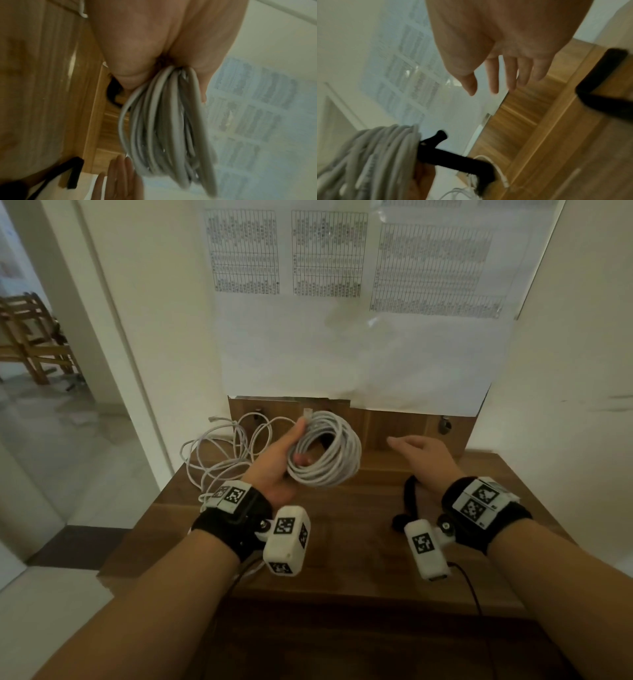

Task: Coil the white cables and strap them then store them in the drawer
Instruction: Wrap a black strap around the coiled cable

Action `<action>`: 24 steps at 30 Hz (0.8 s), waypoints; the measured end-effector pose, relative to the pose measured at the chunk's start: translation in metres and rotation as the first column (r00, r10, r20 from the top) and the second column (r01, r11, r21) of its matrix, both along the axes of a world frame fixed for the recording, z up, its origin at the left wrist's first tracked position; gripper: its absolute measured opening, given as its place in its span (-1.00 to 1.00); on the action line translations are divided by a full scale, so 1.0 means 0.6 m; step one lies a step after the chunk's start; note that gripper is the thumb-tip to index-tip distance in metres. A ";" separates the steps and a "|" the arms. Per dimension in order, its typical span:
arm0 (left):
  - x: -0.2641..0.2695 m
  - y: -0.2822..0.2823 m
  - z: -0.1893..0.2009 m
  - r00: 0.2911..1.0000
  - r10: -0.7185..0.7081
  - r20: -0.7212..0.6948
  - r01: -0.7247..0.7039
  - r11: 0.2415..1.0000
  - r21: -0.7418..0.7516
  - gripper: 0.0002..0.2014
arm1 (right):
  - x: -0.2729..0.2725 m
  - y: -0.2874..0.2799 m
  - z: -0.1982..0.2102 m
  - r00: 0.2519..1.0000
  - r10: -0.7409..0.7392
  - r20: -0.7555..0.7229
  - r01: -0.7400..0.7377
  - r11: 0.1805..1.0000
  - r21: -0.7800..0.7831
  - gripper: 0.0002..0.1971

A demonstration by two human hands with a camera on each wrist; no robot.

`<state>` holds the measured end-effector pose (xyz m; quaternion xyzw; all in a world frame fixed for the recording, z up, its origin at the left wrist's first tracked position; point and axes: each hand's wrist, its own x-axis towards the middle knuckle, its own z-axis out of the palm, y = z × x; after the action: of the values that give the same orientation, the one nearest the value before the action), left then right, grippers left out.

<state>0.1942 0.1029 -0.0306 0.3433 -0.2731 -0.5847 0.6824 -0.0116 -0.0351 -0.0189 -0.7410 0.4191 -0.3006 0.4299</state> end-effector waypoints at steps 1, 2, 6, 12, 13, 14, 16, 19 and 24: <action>-0.010 0.002 0.001 0.999 -0.041 0.010 0.042 0.999 -0.020 -0.43 | 0.005 0.013 0.006 0.995 0.092 0.034 -0.094 0.994 0.049 -0.64; -0.023 0.008 0.004 0.997 -0.071 0.036 0.072 0.997 -0.033 -0.43 | 0.008 0.028 0.013 0.982 0.177 0.074 -0.184 0.976 0.120 -0.64; -0.068 0.032 0.014 0.986 -0.156 0.054 0.158 0.987 -0.037 -0.47 | 0.006 0.073 0.034 0.899 0.341 0.275 -0.414 0.868 0.275 -0.67; -0.094 0.074 0.039 0.974 -0.202 0.106 0.205 0.979 -0.012 -0.54 | -0.009 0.117 0.051 0.890 0.321 0.323 -0.402 0.887 0.227 -0.80; -0.097 0.083 0.044 0.971 -0.210 0.112 0.213 0.977 -0.015 -0.57 | -0.013 0.122 0.054 0.903 0.312 0.296 -0.379 0.903 0.204 -0.79; -0.099 0.090 0.047 0.972 -0.207 0.110 0.211 0.977 -0.027 -0.60 | -0.017 0.126 0.058 0.915 0.292 0.277 -0.350 0.918 0.188 -0.78; -0.102 0.103 0.054 0.979 -0.178 0.101 0.184 0.982 -0.049 -0.61 | -0.028 0.130 0.066 0.935 0.229 0.270 -0.287 0.938 0.197 -0.79; -0.111 0.114 0.058 0.982 -0.161 0.101 0.168 0.984 -0.066 -0.57 | -0.042 0.144 0.075 0.931 0.243 0.273 -0.306 0.926 0.220 -0.81; -0.132 0.119 0.056 0.985 -0.148 0.088 0.154 0.986 -0.069 -0.60 | -0.047 0.171 0.074 0.915 0.305 0.263 -0.339 0.936 0.096 -0.82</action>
<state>0.1147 0.1740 0.0029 0.3195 -0.3484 -0.6092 0.6367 -0.0400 0.0677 0.0252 -0.7254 0.2550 -0.2844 0.5726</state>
